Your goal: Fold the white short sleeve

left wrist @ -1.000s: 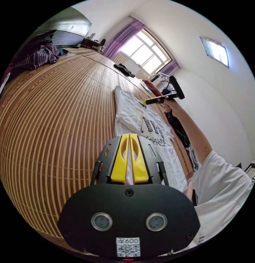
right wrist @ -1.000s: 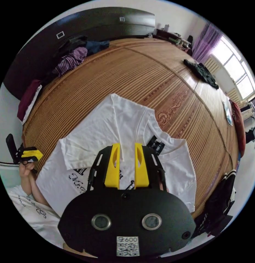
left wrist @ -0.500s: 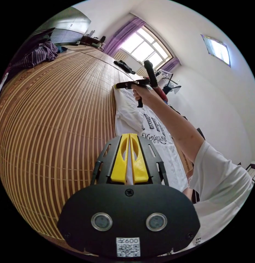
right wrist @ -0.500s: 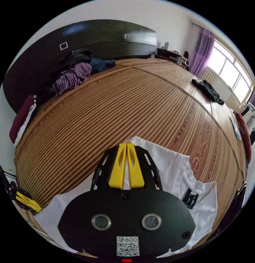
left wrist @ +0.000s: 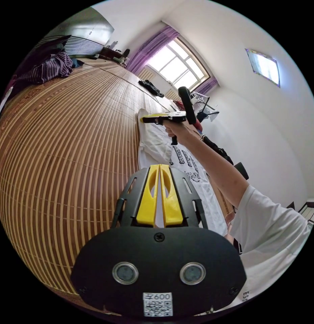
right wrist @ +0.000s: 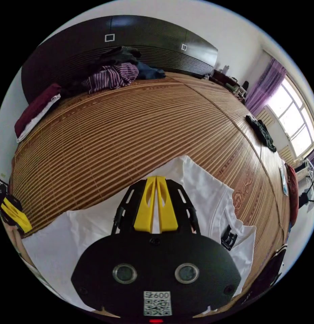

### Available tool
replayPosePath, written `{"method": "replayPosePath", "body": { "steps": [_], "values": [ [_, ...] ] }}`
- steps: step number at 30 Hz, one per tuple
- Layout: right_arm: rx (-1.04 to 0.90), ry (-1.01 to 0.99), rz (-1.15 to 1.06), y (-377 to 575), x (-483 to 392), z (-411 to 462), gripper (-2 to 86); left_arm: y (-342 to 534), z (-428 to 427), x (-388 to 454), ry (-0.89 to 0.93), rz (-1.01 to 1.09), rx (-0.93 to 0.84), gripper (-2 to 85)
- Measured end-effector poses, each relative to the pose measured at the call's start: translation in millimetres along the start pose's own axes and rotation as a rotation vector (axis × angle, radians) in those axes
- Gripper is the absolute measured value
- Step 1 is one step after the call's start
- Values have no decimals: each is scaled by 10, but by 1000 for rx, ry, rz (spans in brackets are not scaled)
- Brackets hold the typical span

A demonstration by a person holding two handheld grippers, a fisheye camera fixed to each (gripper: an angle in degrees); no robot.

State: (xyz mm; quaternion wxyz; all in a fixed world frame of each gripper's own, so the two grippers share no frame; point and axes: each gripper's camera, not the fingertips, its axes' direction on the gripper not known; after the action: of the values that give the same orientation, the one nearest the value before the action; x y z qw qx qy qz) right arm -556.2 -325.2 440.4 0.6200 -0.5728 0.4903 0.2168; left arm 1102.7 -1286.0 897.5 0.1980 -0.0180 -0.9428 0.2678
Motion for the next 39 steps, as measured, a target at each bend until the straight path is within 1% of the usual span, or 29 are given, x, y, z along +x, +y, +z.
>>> {"method": "replayPosePath", "body": {
  "steps": [3,5,7,10,12,13,15,16,17,18,19,20,21,23,24,25,27,29,31,33,35,36,38,39],
  "values": [
    [88,2,-31,215,-239,-348,-9,17,-52,-37,-33,-10,-10,0],
    [48,-69,-83,409,-556,-527,-9,21,-131,-81,-11,-21,26,1],
    [30,-82,-157,575,-876,-588,-9,12,-153,-116,-4,-31,35,1],
    [-89,-40,-280,768,-1352,-363,-9,29,-128,-178,-6,-53,24,1],
    [-71,10,-304,820,-1472,-369,-9,51,-115,-207,8,-59,26,1],
    [-62,-9,-272,806,-1464,-470,-9,74,-112,-240,7,-76,30,1],
    [22,-83,-245,863,-1472,-734,-9,121,-118,-301,18,-112,48,1],
    [44,-156,-229,903,-1497,-830,-9,147,-127,-316,45,-122,54,1],
    [7,-191,-235,927,-1575,-778,-9,153,-149,-296,62,-109,59,1],
    [-36,-179,-257,939,-1643,-698,-9,151,-163,-275,57,-95,60,1],
    [-124,-112,-331,982,-1799,-532,-9,142,-185,-224,19,-63,59,1],
    [-72,-50,-371,1044,-1912,-607,-9,141,-194,-185,-32,-43,43,1],
    [-9,-24,-357,1068,-1934,-719,-9,145,-197,-172,-50,-37,35,1],
    [220,-36,-215,1136,-1831,-1229,-8,196,-222,-156,-68,-26,55,1],
    [255,-44,-183,1146,-1792,-1300,-8,210,-223,-165,-63,-31,64,1],
    [269,-43,-155,1138,-1737,-1313,-9,231,-210,-192,-39,-40,72,1],
    [130,15,-153,1048,-1698,-995,-9,255,-155,-240,-4,-53,61,1],
    [-83,29,-223,1042,-1743,-382,-9,306,-84,-285,13,-67,48,1],
    [44,29,-253,1138,-1734,-434,-9,355,-65,-290,24,-66,47,0],
    [67,-37,-208,1129,-1554,-531,-8,404,-78,-265,22,-48,58,0],
    [160,-133,-76,1075,-1117,-712,-8,476,-68,-235,-28,-33,68,0],
    [182,-140,-33,1043,-985,-737,-8,497,-52,-230,-38,-33,68,1],
    [226,-93,129,837,-476,-691,-8,581,72,-191,-43,-17,49,1],
    [223,-69,159,766,-364,-648,-8,597,116,-168,-51,-5,36,1]
  ]
}}
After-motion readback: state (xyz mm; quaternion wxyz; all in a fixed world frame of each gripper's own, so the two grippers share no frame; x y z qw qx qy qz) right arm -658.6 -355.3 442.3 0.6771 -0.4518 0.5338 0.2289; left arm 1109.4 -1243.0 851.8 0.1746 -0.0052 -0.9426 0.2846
